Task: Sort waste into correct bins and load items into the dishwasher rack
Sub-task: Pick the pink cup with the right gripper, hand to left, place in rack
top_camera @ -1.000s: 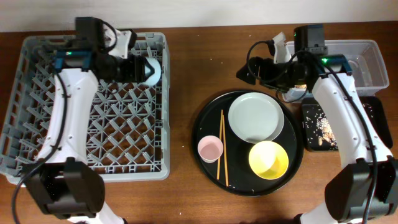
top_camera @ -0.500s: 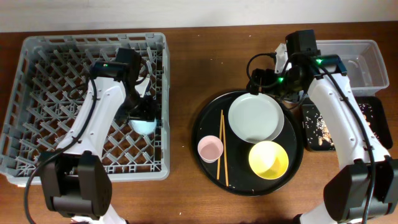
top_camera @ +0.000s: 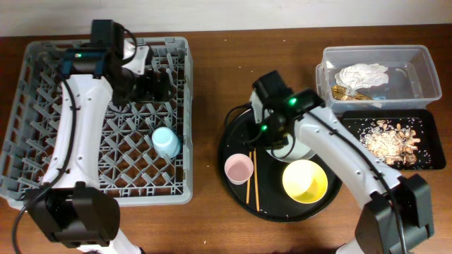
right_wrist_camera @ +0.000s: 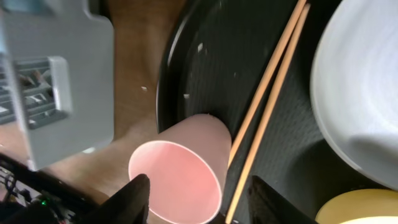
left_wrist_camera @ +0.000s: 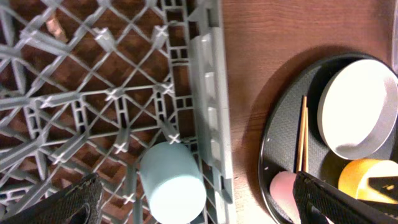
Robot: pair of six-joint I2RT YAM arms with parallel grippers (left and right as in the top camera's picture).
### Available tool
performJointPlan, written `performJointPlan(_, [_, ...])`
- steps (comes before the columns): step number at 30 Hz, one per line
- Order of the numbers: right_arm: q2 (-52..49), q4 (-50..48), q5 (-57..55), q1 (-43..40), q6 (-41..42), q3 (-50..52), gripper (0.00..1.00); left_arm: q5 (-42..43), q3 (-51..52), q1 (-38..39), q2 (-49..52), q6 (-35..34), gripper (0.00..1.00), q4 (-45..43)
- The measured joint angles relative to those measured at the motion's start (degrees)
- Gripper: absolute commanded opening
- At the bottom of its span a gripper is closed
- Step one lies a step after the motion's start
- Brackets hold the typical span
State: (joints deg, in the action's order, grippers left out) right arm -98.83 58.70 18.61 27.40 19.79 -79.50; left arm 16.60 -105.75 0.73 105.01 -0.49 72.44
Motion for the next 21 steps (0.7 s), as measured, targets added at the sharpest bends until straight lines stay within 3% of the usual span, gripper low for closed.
performJointPlan(2, [0.0,-2.7,-0.6,2.1,2.1,4.8,0.39,0.6,0.0,-2.9,0.0,0.0,0.98,0.2])
performJointPlan(4, [0.0,-4.8,-0.9,2.4,3.7,9.3,0.17,0.8,0.0,-3.6,0.0,0.0,0.98,0.2])
performJointPlan(6, [0.0,-6.2,-1.0,2.4,4.6,11.5,0.04,1.0,0.0,-3.5,0.0,0.0,0.98,0.2])
performJointPlan(9, [0.0,-7.0,-1.2,2.4,5.8,11.8,0.04,1.3,0.0,-3.5,0.0,0.0,0.98,0.2])
performJointPlan(12, [2.2,-7.0,2.3,0.8,5.3,9.0,0.04,7.9,0.0,-3.5,0.0,0.2,0.99,0.2])
performJointPlan(14, [10.6,-14.9,7.1,-5.0,4.5,4.3,0.04,24.8,0.0,-4.3,0.0,3.7,0.99,0.1])
performJointPlan(15, [14.2,-26.3,14.3,-9.7,4.0,3.3,0.04,34.7,0.0,-5.2,0.0,5.9,0.99,-0.6])
performJointPlan(18, [14.8,-45.5,28.3,-13.8,5.2,2.6,0.04,60.5,0.0,-6.4,0.0,10.6,0.99,-2.7])
performJointPlan(21, [13.0,-50.5,33.4,-13.5,7.1,2.9,0.04,69.4,0.0,-6.3,0.0,11.3,0.99,-3.3])
